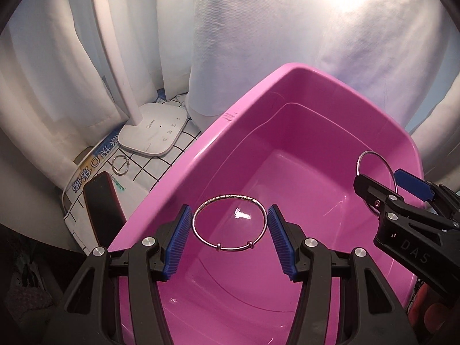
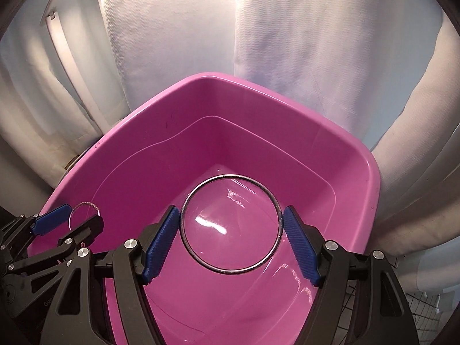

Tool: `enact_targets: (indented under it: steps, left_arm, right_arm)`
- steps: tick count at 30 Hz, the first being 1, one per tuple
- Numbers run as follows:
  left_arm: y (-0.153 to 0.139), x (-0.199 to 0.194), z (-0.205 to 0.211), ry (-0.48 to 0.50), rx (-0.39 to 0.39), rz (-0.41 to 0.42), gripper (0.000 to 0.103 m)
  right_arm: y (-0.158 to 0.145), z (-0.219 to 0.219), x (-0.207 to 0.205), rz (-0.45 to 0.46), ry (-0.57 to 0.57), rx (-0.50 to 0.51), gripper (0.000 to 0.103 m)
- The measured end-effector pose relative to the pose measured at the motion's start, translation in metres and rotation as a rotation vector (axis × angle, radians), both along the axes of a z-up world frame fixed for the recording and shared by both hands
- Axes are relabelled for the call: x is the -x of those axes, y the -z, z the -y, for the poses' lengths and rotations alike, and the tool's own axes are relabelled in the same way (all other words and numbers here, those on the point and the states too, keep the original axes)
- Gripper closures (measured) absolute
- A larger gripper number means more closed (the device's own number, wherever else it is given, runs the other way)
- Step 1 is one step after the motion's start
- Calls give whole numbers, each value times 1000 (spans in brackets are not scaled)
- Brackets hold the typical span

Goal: Organize jewelry
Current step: 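Open both grippers to drop the rings into the pink bin, then withdraw both tools from the bin back over the table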

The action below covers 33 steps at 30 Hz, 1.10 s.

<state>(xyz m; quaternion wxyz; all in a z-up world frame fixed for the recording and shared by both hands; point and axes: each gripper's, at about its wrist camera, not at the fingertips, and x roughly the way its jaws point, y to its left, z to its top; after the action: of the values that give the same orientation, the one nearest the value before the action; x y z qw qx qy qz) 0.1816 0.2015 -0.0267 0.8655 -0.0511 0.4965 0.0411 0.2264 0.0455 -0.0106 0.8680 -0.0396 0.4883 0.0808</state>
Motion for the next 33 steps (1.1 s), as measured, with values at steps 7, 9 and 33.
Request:
enact_targets:
  steps: [7, 9, 33]
  left_arm:
    - [5, -6, -2, 9, 28, -37, 32]
    - [5, -6, 2, 20, 13, -41, 25]
    - [-38, 18, 5, 15, -8, 72, 12]
  right_arm:
    - [9, 4, -7, -39, 23, 12, 30]
    - [9, 4, -8, -40, 25, 20, 30]
    - [-38, 22, 32, 129, 78, -14, 30]
